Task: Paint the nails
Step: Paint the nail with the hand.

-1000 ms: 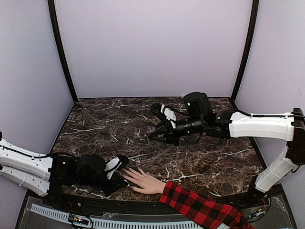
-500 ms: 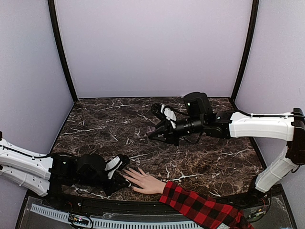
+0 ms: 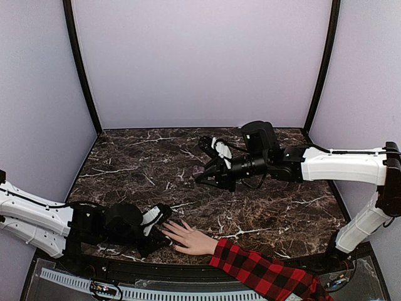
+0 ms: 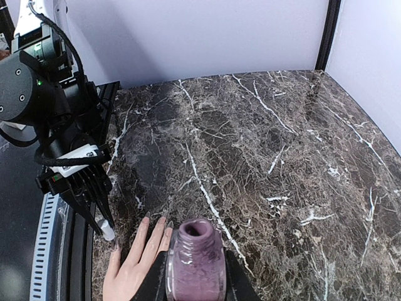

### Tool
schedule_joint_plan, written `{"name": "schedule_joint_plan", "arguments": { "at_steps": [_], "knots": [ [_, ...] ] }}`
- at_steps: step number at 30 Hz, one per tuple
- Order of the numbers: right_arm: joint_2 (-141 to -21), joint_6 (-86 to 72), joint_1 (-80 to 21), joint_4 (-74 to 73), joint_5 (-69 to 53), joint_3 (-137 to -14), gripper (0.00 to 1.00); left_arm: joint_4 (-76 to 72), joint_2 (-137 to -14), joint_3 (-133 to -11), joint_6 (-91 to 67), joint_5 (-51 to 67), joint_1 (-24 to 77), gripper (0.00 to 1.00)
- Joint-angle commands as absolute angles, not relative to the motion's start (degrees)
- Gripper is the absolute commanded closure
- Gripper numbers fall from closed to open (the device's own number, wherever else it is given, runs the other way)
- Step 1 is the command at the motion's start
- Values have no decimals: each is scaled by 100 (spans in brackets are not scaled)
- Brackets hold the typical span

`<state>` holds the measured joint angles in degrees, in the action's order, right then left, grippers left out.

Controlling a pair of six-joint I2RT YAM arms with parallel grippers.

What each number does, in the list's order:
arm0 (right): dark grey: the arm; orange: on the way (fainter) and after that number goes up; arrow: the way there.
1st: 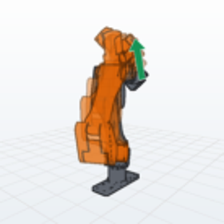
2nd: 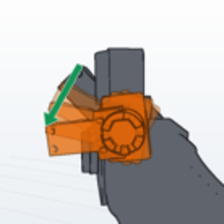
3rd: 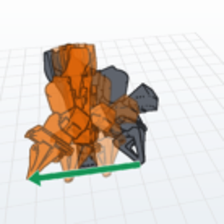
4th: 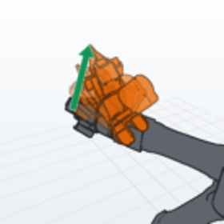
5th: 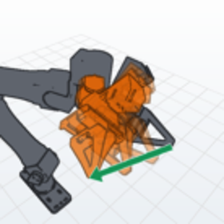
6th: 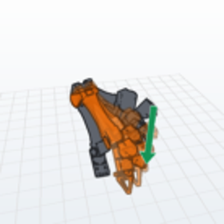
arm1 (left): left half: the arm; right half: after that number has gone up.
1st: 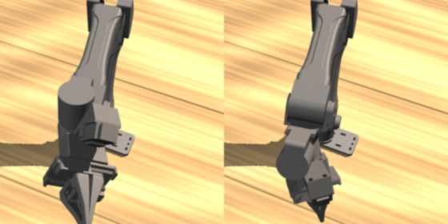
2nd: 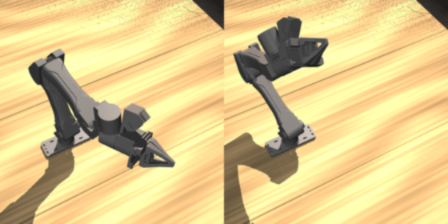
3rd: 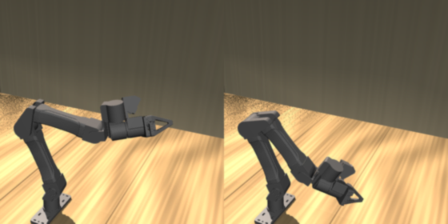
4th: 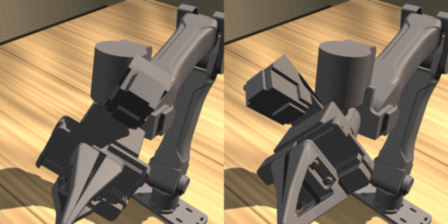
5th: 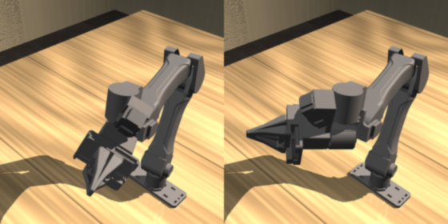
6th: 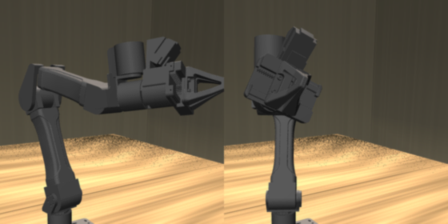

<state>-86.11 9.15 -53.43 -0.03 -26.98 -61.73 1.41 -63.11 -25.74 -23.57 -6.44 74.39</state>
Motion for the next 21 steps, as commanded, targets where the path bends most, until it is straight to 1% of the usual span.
{"name": "schedule_joint_plan", "arguments": {
  "at_steps": [1, 21],
  "knots": [
    [-8604, 932, -5300, 193, -2711, -6201, 100, 136, -6344, -2690, -2347, -744, 7400, 100],
    [-8612, 938, -5298, 193, -2709, -6188, 100, 27, -6322, -2745, -2338, -734, 7400, 100]
  ]
}}
